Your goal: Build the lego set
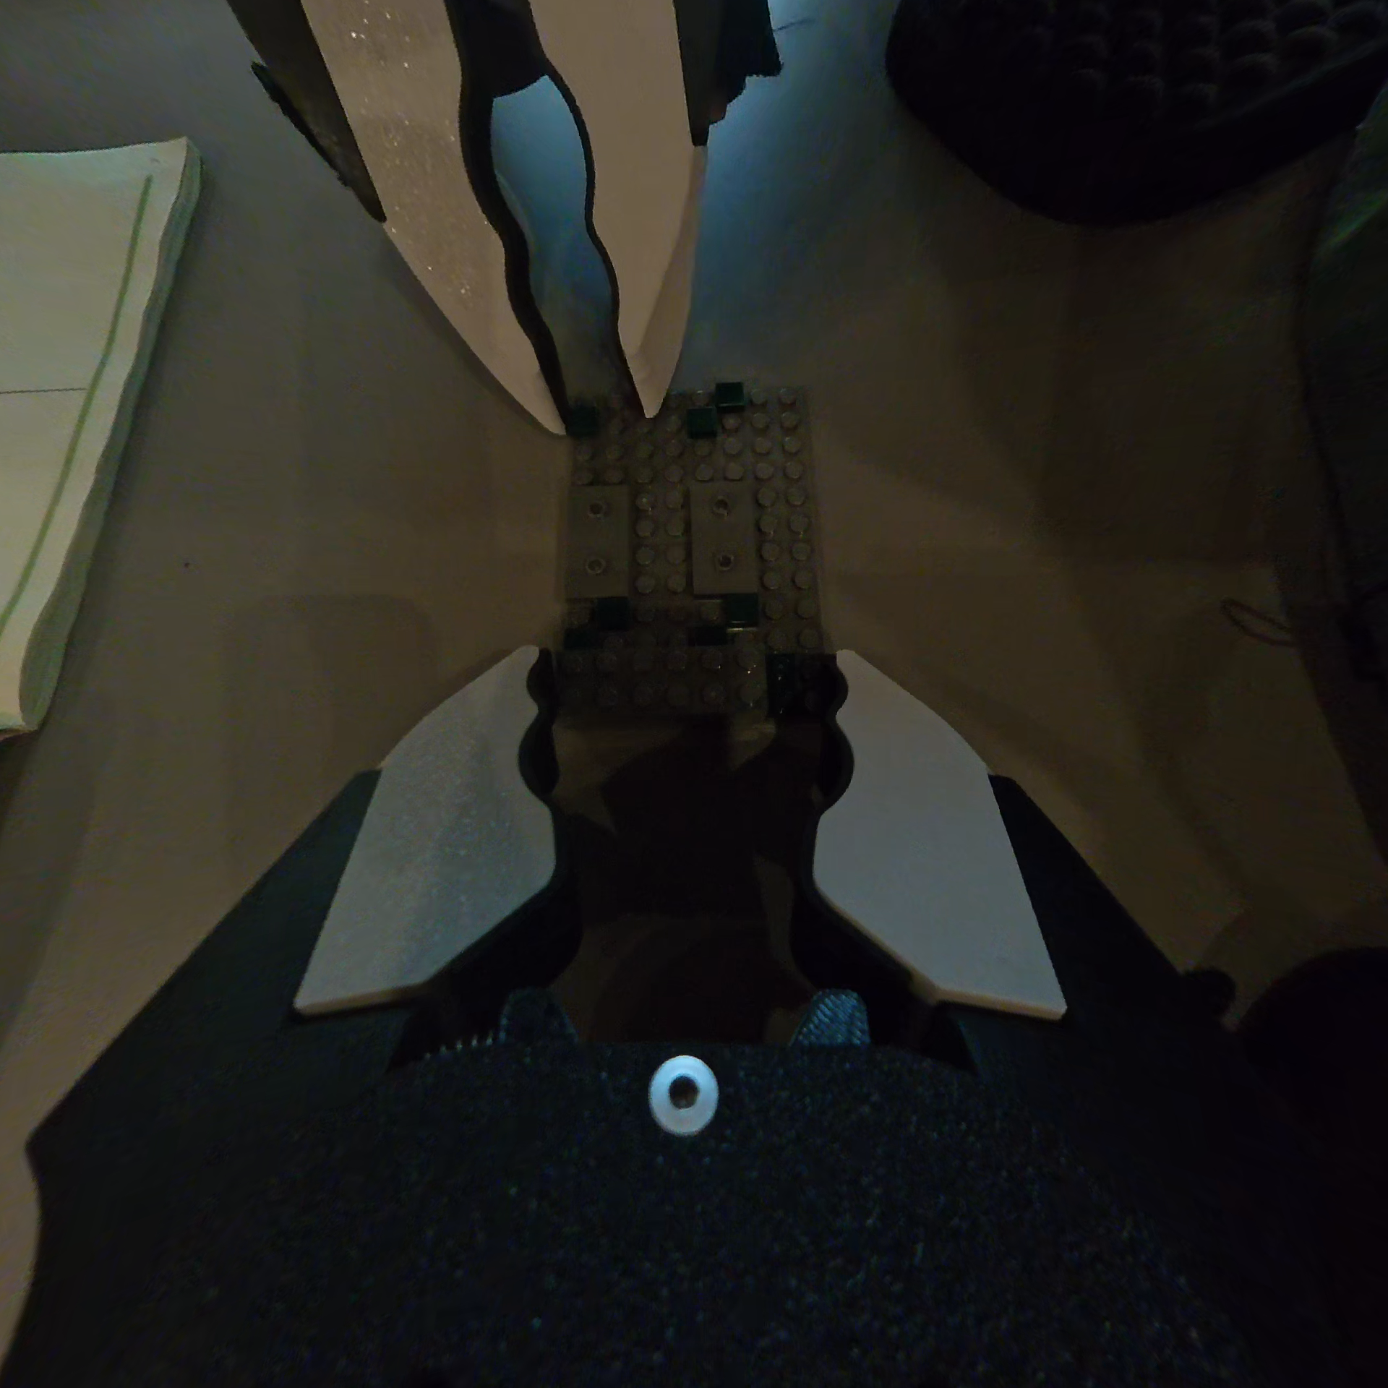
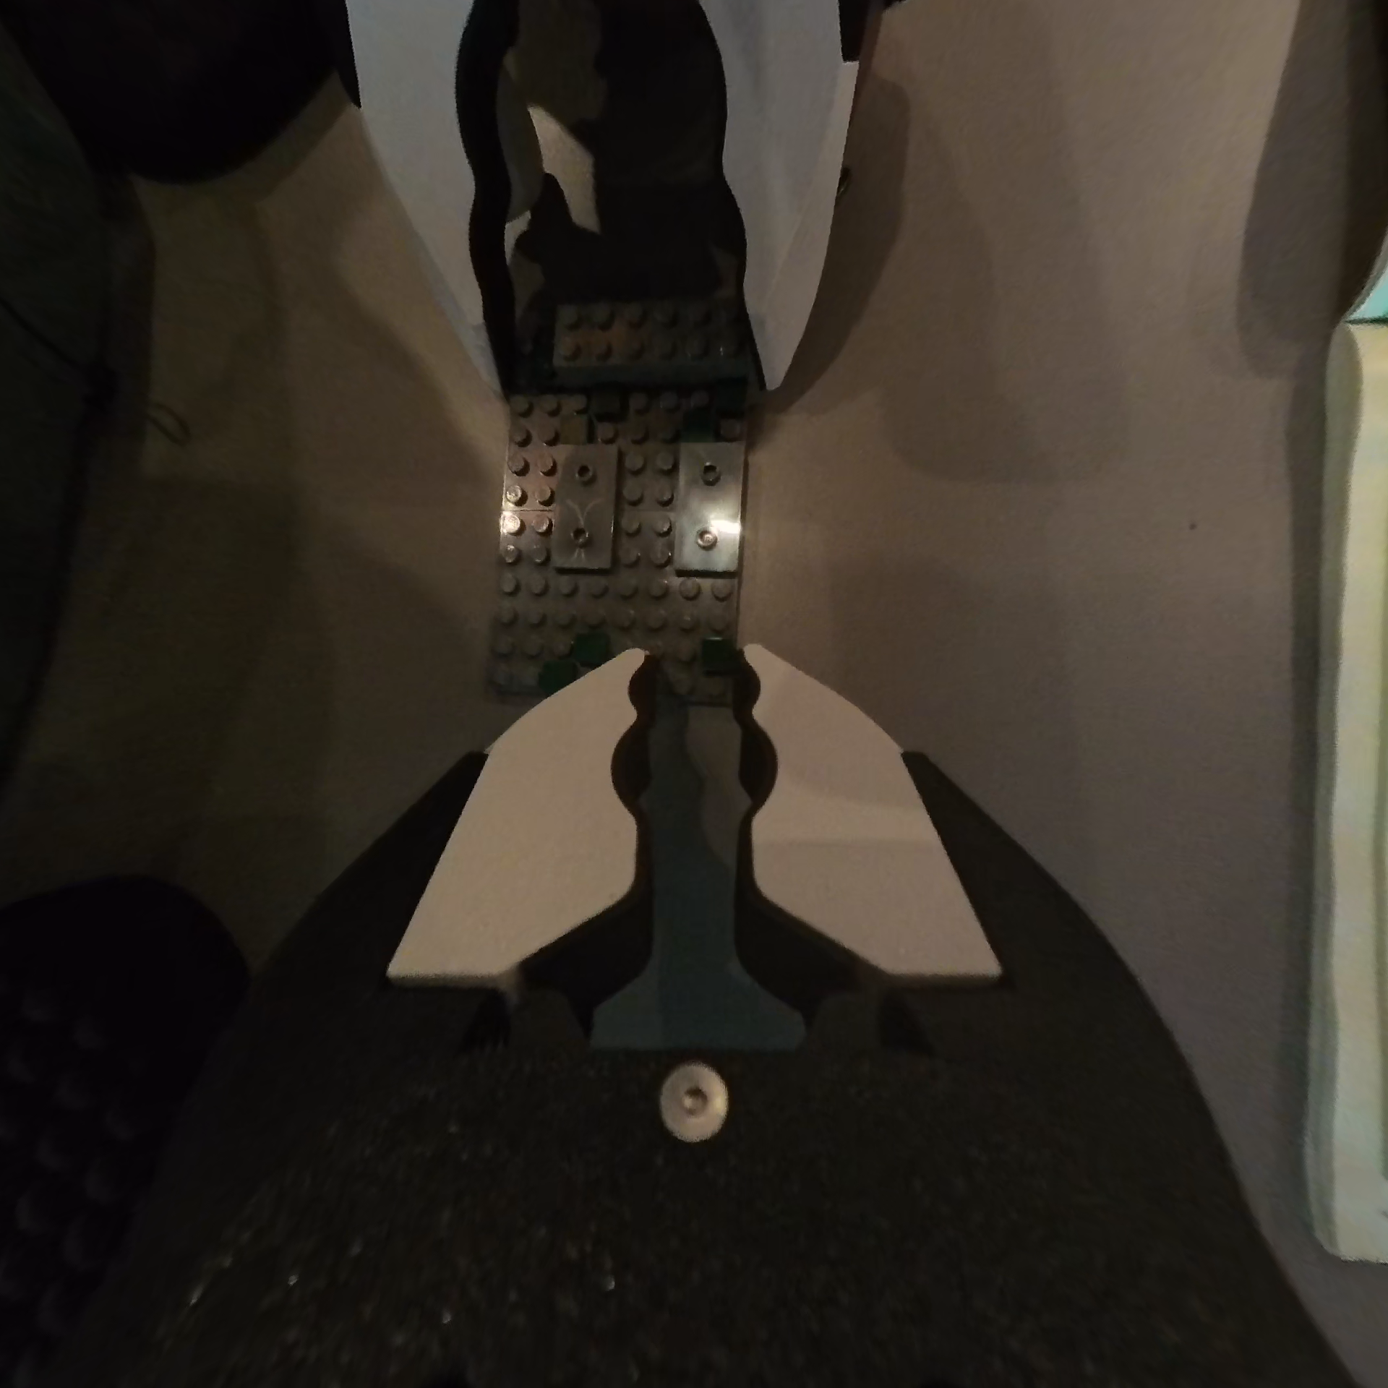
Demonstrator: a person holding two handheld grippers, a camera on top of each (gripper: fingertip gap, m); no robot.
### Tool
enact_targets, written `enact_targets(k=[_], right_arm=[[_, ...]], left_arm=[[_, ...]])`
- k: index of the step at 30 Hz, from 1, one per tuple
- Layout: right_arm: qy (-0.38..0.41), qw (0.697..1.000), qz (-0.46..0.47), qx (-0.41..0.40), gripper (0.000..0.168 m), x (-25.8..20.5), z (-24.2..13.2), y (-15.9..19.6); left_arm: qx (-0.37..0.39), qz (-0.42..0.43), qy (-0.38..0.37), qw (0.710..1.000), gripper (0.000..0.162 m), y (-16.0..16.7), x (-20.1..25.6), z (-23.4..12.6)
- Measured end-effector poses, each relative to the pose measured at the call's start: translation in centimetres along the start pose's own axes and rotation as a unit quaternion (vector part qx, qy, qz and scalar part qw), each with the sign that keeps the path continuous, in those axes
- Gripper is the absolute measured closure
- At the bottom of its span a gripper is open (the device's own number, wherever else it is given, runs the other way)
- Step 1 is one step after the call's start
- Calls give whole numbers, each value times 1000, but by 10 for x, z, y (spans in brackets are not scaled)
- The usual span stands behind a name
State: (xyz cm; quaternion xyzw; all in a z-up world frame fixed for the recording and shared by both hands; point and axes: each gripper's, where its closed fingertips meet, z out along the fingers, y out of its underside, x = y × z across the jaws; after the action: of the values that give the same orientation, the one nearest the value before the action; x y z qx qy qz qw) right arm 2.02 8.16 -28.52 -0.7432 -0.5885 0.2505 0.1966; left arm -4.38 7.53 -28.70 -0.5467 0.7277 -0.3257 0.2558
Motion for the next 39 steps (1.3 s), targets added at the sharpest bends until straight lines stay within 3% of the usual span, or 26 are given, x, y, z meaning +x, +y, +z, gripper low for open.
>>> enact_targets(k=[17, 29, 39], right_arm=[[15, 1000, -8, 8, 144, 2, -5, -5], [-91, 992, 69, 59, 150, 6, -12, -7], [-109, 989, 79, 61, 150, 0, -12, 0]], left_arm=[[0, 0, 0, 1000, 94, 0, 0, 0], [6, 25, 1, 1000, 94, -1, 4, -1], [14, 15, 10, 1000, 95, -2, 2, -2]])
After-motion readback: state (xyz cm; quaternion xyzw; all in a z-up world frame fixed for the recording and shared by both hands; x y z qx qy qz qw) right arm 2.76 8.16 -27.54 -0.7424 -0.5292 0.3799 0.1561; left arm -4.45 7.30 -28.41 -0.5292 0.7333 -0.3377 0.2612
